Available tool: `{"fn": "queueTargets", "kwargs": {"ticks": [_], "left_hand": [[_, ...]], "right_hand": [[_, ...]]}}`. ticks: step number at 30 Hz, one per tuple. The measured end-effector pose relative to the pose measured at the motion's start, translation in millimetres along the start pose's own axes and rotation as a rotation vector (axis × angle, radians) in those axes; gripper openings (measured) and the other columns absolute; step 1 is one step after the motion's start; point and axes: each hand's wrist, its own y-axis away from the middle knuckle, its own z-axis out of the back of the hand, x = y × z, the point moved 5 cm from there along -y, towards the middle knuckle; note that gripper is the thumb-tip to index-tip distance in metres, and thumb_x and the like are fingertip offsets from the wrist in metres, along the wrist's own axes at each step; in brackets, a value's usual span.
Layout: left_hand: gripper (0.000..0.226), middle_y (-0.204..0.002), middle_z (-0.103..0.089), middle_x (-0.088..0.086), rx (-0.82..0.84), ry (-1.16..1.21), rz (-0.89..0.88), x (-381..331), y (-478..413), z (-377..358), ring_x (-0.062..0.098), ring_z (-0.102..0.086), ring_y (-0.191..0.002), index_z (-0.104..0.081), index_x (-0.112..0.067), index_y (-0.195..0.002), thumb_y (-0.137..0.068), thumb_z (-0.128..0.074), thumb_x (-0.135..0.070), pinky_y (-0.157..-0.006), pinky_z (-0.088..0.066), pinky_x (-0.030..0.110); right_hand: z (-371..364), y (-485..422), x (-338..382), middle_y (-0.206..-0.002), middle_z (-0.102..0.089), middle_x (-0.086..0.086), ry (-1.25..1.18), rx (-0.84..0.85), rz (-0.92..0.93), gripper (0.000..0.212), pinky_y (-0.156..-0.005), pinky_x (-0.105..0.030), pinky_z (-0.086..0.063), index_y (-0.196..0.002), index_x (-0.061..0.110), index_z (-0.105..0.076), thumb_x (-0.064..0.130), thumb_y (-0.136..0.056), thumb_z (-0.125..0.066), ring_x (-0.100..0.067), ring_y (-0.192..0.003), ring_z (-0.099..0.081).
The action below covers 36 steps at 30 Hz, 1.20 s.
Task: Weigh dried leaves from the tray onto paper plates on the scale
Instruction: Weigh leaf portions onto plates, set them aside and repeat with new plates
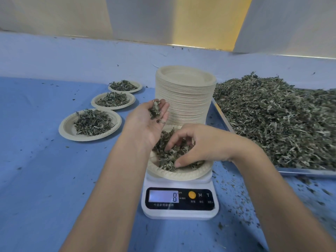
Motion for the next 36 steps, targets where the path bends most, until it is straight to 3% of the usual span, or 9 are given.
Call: {"fn": "queueTargets", "kwargs": {"ticks": [3, 8, 12, 15, 18, 22, 27, 32, 36], "left_hand": [[0.025, -0.082, -0.063, 0.007, 0.003, 0.012, -0.001, -0.4, -0.4, 0.7, 0.017, -0.064, -0.082, -0.053, -0.006, -0.082, -0.1, -0.037, -0.01, -0.082, -0.047, 0.028], [0.025, -0.082, -0.063, 0.007, -0.006, 0.018, 0.009, 0.9, 0.2, 1.3, 0.019, -0.063, -0.091, -0.053, -0.006, -0.082, -0.1, -0.037, -0.009, -0.087, -0.047, 0.03], [0.023, -0.084, -0.063, 0.007, -0.013, 0.016, 0.01, 0.8, 0.6, 1.6, 0.021, -0.063, -0.097, -0.054, -0.007, -0.084, -0.1, -0.038, -0.008, -0.087, -0.046, 0.029], [0.021, -0.088, -0.063, 0.008, -0.004, 0.001, -0.006, 0.4, 1.4, 1.7, 0.019, -0.065, -0.093, -0.056, -0.012, -0.093, -0.1, -0.037, -0.007, -0.078, -0.048, 0.026], [0.024, -0.087, -0.062, 0.008, 0.016, -0.05, -0.035, 1.0, 2.5, -0.9, 0.015, -0.061, -0.077, -0.055, -0.014, -0.101, -0.099, -0.035, -0.002, -0.077, -0.047, 0.026], [0.018, -0.079, -0.057, 0.007, 0.05, -0.105, 0.011, 9.1, 7.2, -10.5, 0.016, -0.053, -0.068, -0.055, -0.009, -0.084, -0.095, -0.041, -0.005, -0.063, -0.041, 0.024], [0.016, -0.082, -0.061, 0.008, 0.127, -0.064, 0.085, 20.9, 12.9, -20.8, 0.019, -0.058, -0.074, -0.056, -0.008, -0.089, -0.093, -0.046, -0.02, -0.072, -0.048, 0.029], [0.02, -0.088, -0.064, 0.007, 0.143, -0.055, 0.103, 22.7, 13.8, -22.1, 0.018, -0.061, -0.076, -0.057, -0.009, -0.102, -0.094, -0.046, -0.024, -0.075, -0.05, 0.028], [0.02, -0.084, -0.064, 0.007, 0.142, -0.08, 0.106, 23.6, 13.5, -21.7, 0.017, -0.061, -0.072, -0.058, -0.009, -0.099, -0.094, -0.046, -0.025, -0.069, -0.051, 0.026]], "right_hand": [[-2.6, -2.8, -1.0, -0.088, -0.054, 0.02, 0.13, -0.013, -0.024, 0.028, -0.064, -0.009, -0.039, -0.098, 0.033, -0.07, 0.024, -0.073, -0.08, 0.011, -0.071, -0.047], [11.2, -3.6, -4.2, -0.049, -0.053, 0.027, 0.049, -0.246, -0.025, 0.018, -0.047, -0.01, -0.035, -0.082, 0.032, -0.07, 0.016, -0.075, -0.076, 0.004, -0.049, -0.046], [21.6, -3.1, -8.7, -0.054, -0.06, 0.022, -0.108, -0.437, -0.019, 0.017, -0.052, -0.017, -0.041, -0.08, 0.032, -0.068, 0.017, -0.076, -0.074, 0.001, -0.046, -0.051], [27.7, -2.0, -11.0, -0.069, -0.07, 0.0, -0.267, -0.608, -0.019, 0.017, -0.069, -0.037, -0.052, -0.079, 0.03, -0.068, 0.014, -0.076, -0.073, -0.023, -0.063, -0.063], [30.7, -0.9, -11.8, -0.067, -0.067, 0.003, -0.458, -0.72, 0.017, 0.023, -0.066, -0.026, -0.05, -0.076, 0.031, -0.068, 0.009, -0.076, -0.073, -0.012, -0.064, -0.059], [28.7, -2.6, -6.4, -0.066, -0.065, 0.013, -0.602, -0.781, 0.065, 0.027, -0.066, -0.017, -0.051, -0.077, 0.027, -0.067, 0.001, -0.076, -0.07, -0.002, -0.062, -0.059], [23.4, -5.0, -4.1, -0.07, -0.069, 0.006, -0.614, -0.793, 0.065, 0.028, -0.071, -0.026, -0.054, -0.076, 0.026, -0.066, -0.002, -0.076, -0.068, -0.009, -0.068, -0.064], [23.4, -2.9, -2.1, -0.052, -0.063, 0.014, -0.591, -0.818, 0.082, 0.028, -0.053, -0.009, -0.043, -0.077, 0.026, -0.065, -0.002, -0.076, -0.066, 0.002, -0.048, -0.056], [23.7, -2.3, -1.1, -0.051, -0.061, 0.016, -0.546, -0.847, 0.084, 0.028, -0.056, -0.01, -0.043, -0.075, 0.029, -0.065, 0.0, -0.075, -0.066, 0.004, -0.05, -0.054]]}}
